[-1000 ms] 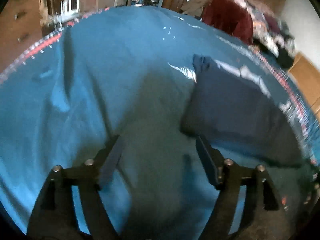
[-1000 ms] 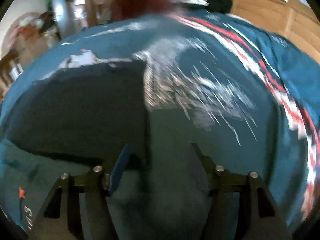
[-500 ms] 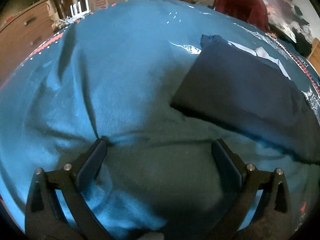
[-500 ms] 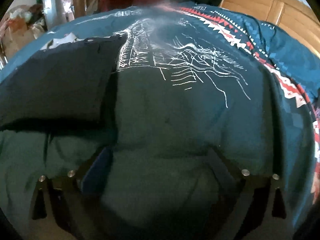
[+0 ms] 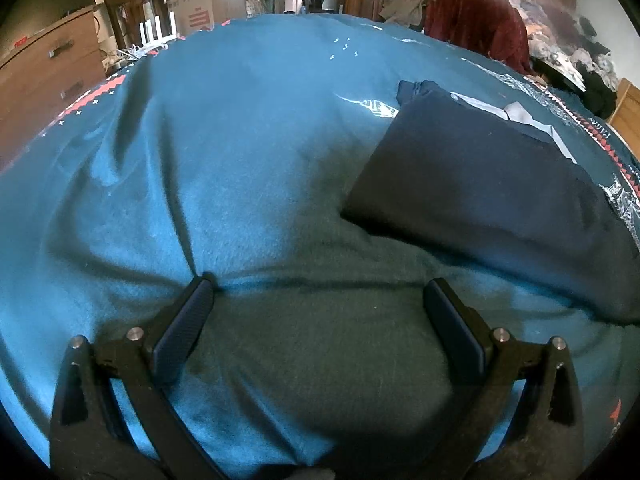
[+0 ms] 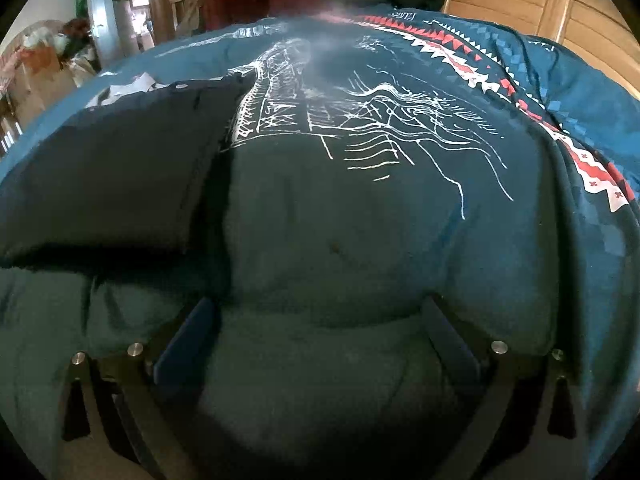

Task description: Fold large clothes

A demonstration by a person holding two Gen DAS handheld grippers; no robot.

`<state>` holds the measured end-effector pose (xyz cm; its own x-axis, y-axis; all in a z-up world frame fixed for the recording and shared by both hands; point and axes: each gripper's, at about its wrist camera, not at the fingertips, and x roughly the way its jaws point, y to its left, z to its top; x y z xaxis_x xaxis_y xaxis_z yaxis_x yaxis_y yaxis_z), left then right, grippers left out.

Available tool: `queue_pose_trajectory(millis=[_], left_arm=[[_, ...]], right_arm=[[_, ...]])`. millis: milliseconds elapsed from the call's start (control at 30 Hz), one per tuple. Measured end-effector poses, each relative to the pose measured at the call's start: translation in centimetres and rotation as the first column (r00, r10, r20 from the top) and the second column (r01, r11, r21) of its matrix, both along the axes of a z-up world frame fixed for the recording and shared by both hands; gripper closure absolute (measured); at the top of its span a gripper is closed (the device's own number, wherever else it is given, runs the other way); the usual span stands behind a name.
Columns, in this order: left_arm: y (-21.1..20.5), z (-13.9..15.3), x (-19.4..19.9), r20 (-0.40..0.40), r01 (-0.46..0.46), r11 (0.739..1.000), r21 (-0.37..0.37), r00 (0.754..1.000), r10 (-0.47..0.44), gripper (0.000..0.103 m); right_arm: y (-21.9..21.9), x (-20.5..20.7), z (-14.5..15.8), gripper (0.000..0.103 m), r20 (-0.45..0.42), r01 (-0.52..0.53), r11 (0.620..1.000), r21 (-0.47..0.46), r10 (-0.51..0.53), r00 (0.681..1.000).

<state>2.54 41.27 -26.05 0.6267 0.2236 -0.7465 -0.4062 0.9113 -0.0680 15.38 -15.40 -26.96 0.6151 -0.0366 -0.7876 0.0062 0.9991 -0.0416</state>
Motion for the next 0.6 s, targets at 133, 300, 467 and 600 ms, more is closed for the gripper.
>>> queue_pose_trajectory(millis=[133, 300, 467, 600], left_arm=[[0.10, 0.11, -0.05, -0.001, 0.002, 1.000, -0.004, 1.000, -0.002, 0.000], [0.20, 0.17, -0.17, -0.002, 0.003, 1.000, -0.006, 1.000, -0.003, 0.000], [0.27, 0.20, -0.18, -0.003, 0.004, 1.000, -0.006, 1.000, -0.004, 0.000], [0.25, 0.22, -0.23, -0.005, 0.003, 1.000, -0.005, 1.000, -0.003, 0.000]], right_arm=[[-0.08, 0.13, -0.08, 0.000, -0.002, 0.000, 1.000, 0.005, 0.000, 1.000], [-0.07, 0.15, -0.07, 0.000, -0.002, 0.001, 1.000, 0.004, -0.001, 1.000], [-0.07, 0.14, -0.07, 0.000, -0.001, 0.002, 1.000, 0.002, -0.002, 1.000], [0.02, 0.12, -0.06, 0.000, -0.001, 0.003, 1.000, -0.004, -0.003, 1.000]])
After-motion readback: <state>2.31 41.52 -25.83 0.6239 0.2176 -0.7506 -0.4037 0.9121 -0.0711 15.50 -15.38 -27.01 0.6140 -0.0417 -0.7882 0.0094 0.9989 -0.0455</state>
